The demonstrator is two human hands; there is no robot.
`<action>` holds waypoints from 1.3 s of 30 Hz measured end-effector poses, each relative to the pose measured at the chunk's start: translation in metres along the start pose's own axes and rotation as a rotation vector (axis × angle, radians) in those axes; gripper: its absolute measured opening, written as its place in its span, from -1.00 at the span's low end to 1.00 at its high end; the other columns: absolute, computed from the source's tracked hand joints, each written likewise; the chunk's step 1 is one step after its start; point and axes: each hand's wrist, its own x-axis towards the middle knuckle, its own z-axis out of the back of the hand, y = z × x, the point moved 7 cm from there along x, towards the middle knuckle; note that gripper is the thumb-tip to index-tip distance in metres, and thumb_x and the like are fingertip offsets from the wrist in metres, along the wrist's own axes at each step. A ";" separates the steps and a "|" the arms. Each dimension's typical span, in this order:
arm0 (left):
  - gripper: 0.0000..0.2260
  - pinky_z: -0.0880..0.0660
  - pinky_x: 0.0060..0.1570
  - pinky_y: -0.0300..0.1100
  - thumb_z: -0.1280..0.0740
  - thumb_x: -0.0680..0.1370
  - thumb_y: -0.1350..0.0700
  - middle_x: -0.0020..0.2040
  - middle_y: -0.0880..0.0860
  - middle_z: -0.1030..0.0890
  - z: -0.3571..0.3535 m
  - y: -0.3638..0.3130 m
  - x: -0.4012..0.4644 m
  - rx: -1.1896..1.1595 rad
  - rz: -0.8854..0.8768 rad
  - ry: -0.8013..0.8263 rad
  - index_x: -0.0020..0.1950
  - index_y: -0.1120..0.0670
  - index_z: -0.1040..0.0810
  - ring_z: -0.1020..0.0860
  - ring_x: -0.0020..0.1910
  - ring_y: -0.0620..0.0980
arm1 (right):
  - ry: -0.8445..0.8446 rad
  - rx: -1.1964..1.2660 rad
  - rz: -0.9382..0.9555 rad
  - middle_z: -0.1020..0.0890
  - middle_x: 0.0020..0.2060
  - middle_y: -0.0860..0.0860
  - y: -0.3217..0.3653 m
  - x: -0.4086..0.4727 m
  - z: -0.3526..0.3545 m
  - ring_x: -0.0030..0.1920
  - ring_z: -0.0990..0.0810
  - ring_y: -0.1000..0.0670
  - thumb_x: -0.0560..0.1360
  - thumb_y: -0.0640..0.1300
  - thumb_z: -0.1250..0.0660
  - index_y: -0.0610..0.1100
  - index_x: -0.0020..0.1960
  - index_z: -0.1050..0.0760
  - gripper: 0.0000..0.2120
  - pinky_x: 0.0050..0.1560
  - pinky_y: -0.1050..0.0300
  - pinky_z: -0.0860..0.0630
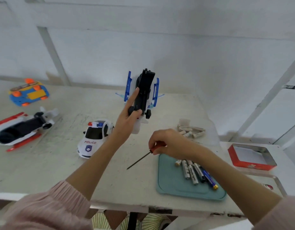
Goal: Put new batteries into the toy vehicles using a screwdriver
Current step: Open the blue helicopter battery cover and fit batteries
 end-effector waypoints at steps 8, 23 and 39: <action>-0.44 -0.44 0.19 -0.23 -0.13 0.62 0.30 0.17 -0.39 -0.47 0.019 0.021 -0.030 -0.057 0.056 -0.056 0.36 -0.36 -0.22 -0.52 0.09 -0.24 | 0.044 -0.025 0.002 -0.56 -0.06 -0.01 0.004 0.016 -0.046 -0.04 -0.52 -0.01 0.39 -0.26 -0.40 -0.16 -0.04 -0.59 -0.85 0.03 0.09 -0.45; -0.44 -0.42 0.06 -0.35 -0.15 0.62 0.25 -0.14 -0.52 -0.47 0.017 0.031 -0.034 0.009 0.043 -0.009 0.41 -0.36 -0.19 -0.41 -0.10 -0.24 | -0.145 0.099 -0.077 -0.65 -0.17 0.00 -0.008 -0.018 -0.002 -0.27 -0.56 0.13 0.34 -0.33 -0.46 -0.17 -0.09 -0.66 -0.83 -0.13 0.30 -0.49; -0.44 -0.40 0.11 -0.42 -0.13 0.62 0.30 0.22 -0.44 -0.44 0.013 0.027 -0.036 -0.041 -0.011 -0.004 0.41 -0.31 -0.21 -0.48 0.03 -0.33 | 0.027 -0.095 -0.360 -0.36 0.03 0.14 -0.052 -0.090 -0.016 0.12 -0.33 0.11 0.26 -0.08 -0.53 0.01 0.16 -0.43 -0.48 0.15 0.16 -0.34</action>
